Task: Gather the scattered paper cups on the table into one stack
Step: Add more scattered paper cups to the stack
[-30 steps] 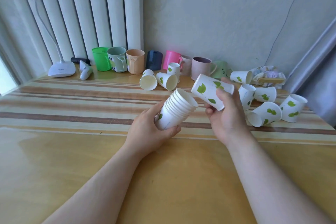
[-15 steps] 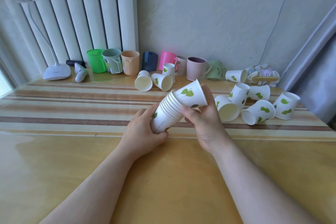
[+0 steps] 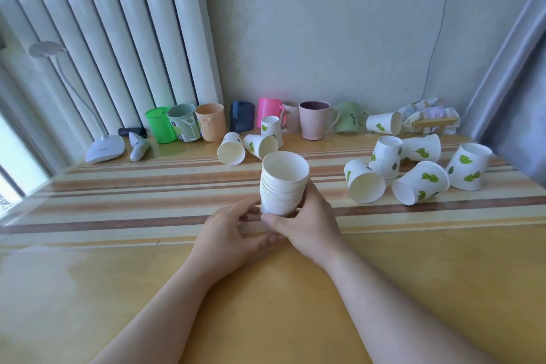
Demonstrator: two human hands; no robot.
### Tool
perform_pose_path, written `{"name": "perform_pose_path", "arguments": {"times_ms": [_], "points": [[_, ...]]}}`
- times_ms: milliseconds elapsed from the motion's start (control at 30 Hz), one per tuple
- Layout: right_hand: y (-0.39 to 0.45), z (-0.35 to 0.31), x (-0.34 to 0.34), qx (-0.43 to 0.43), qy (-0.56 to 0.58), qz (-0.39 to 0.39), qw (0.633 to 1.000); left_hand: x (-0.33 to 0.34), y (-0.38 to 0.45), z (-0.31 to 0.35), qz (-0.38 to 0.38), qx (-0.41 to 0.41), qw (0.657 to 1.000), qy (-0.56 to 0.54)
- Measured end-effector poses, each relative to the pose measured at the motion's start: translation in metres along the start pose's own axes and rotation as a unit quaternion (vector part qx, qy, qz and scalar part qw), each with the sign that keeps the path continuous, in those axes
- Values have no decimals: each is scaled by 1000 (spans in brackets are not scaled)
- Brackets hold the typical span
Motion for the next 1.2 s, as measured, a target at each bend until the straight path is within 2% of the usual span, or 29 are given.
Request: {"name": "perform_pose_path", "arguments": {"times_ms": [100,200,267,333,367,500,600,733,800,900,1000,1100,1200], "points": [[3,5,-21,4,-49,14,999,6,6,-5,-3,-32,996,79],[6,12,-31,8,-60,31,998,13,13,-3,-118,-56,985,109],[8,17,-30,15,-52,27,998,12,21,2,-204,-63,973,89],[8,20,-27,24,-46,13,999,4,40,-2,-227,-103,967,49],[9,22,-25,27,-45,8,999,-4,56,-7,-199,-122,972,35],[10,26,-23,27,-49,-3,998,-30,119,-25,9,-143,989,34],[11,29,-21,18,-52,-8,998,-31,153,-35,69,-173,983,9],[14,32,-20,6,-63,-7,998,-14,191,-32,61,-165,981,77],[15,33,-20,4,-69,-6,998,-9,200,-32,64,-168,981,72],[14,35,-21,10,-72,-6,997,-12,196,-35,117,-169,978,36],[14,34,-22,22,-68,2,997,-15,167,-38,150,-204,966,-43],[14,32,-22,25,-72,3,997,-11,130,-36,130,-224,952,-164],[12,30,-21,28,-72,-3,997,-19,90,-15,102,-198,896,-384]]}}
Point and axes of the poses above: each hand's wrist, its own y-axis towards the middle knuckle, its own x-axis out of the palm, z = x × y, the point moved 9 cm from there along y, towards the middle knuckle, and after that the axes turned 11 degrees about -x, right-handed, at the moved point
